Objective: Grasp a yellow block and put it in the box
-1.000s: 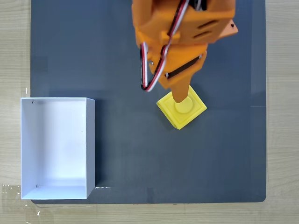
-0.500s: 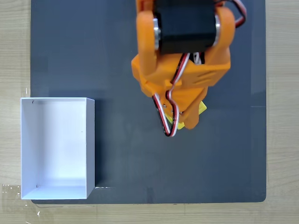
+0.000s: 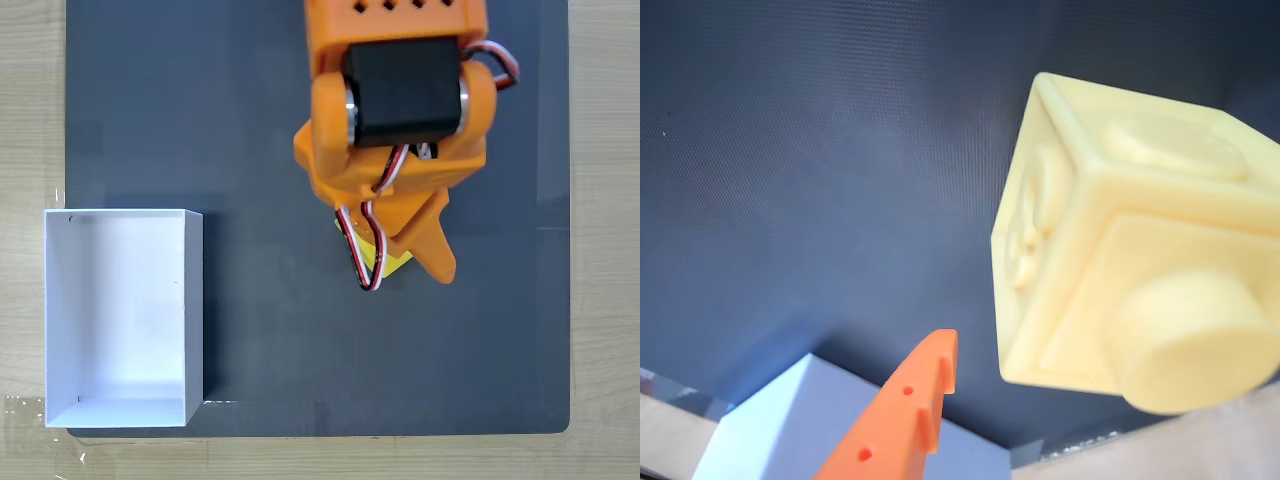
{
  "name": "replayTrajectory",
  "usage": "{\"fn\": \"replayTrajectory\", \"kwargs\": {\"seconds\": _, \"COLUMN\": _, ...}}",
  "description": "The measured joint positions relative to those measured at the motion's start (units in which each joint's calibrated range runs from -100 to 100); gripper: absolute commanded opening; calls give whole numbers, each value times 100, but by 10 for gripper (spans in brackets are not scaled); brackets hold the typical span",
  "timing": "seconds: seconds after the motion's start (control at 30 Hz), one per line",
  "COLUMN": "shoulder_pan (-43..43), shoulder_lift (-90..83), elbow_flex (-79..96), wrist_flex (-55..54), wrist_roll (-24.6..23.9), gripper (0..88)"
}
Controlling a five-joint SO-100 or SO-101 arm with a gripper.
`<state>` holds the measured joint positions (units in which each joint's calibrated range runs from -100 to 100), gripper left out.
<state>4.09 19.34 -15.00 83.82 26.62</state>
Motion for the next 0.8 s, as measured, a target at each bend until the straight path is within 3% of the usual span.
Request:
{"fn": "replayTrajectory", "kwargs": {"seconds": 0.33, "shoulder_pan": -9, "shoulder_lift": 910, "elbow_flex": 0, "wrist_flex": -87, "wrist_roll": -11, "gripper": 501}}
{"fn": "replayTrajectory", "kwargs": {"seconds": 0.6, "shoulder_pan": -126, "shoulder_lift": 1020, "elbow_flex": -9, "wrist_flex": -865, "wrist_roll": -497, "gripper": 289}}
{"fn": "replayTrajectory", "kwargs": {"seconds": 0.8, "shoulder_pan": -135, "shoulder_lift": 1011, "elbow_flex": -9, "wrist_flex": -1039, "wrist_roll": -565, "gripper": 268}}
